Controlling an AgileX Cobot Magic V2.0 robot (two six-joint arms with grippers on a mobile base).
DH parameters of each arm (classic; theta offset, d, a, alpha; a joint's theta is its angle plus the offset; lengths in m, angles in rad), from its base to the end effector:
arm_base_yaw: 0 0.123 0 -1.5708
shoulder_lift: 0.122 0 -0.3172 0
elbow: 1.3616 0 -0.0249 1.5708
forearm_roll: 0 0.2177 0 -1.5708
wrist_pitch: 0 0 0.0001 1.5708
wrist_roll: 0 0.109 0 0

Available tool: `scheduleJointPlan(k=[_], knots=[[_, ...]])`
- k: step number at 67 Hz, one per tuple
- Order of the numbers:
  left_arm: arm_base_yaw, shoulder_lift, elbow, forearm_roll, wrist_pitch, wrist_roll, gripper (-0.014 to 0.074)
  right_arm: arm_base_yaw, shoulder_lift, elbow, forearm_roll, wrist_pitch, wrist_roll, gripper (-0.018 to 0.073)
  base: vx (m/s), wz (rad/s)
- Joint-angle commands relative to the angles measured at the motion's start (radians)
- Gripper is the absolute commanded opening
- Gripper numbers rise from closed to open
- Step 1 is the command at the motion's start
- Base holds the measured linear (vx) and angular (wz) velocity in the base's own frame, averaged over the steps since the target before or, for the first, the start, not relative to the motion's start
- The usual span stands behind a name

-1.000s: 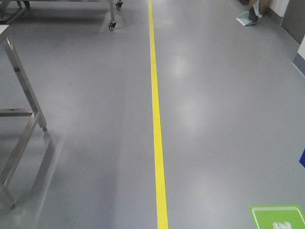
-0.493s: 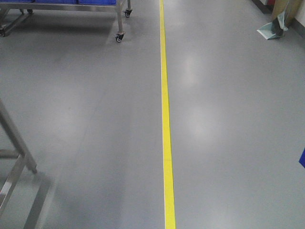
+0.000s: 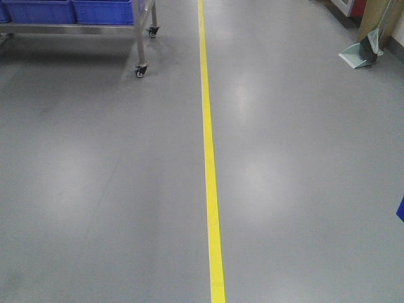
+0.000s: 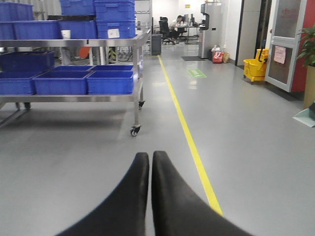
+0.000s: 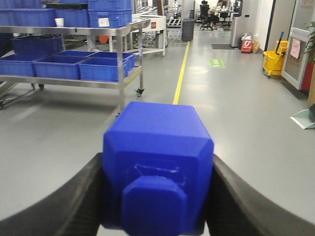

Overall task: Pour parts from conveyor to right shelf
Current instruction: 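Drive along the yellow floor line toward the shelf racks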

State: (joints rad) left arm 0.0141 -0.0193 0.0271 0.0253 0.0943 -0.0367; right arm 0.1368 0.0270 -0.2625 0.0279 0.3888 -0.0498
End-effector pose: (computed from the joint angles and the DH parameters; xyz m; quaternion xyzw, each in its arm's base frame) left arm 0.0085 0.0004 0.1959 -0.0100 0.7123 0.0018 0.7018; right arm -0.0065 0.0003 0.2555 -0.0622 0.7274 0.0424 0.6821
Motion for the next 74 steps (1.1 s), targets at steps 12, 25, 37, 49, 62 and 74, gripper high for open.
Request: scheduleJointPlan(k=[12, 25, 37, 49, 62, 74], knots=[[0.002, -0.004, -0.026, -0.006, -0.072, -0.007, -0.0006, 0.0, 0.011, -0.025, -0.007, -0.082, -0.01, -0.0009, 0.79, -0.16], [0.002, -0.004, -0.026, -0.006, -0.072, -0.007, -0.0006, 0.0, 0.011, -0.025, -0.007, -0.082, -0.01, -0.0009, 0.75, -0.01], [0.002, -0.004, -0.026, -0.006, -0.072, -0.007, -0.0006, 0.0, 0.011, -0.025, -0.007, -0.082, -0.01, -0.0009, 0.74, 0.1], [0.002, -0.004, -0.026, -0.006, -0.072, -0.007, -0.0006, 0.0, 0.011, -0.025, -0.007, -0.082, -0.01, -0.0009, 0.75, 0.1], [0.002, -0.004, -0.026, -0.006, -0.072, -0.007, -0.0006, 0.0, 0.011, -0.025, -0.007, -0.082, -0.01, -0.0009, 0.74, 0.03], [0.002, -0.004, -0.026, -0.006, -0.072, -0.007, -0.0006, 0.0, 0.011, -0.025, -0.007, -0.082, -0.01, -0.0009, 0.71, 0.0]])
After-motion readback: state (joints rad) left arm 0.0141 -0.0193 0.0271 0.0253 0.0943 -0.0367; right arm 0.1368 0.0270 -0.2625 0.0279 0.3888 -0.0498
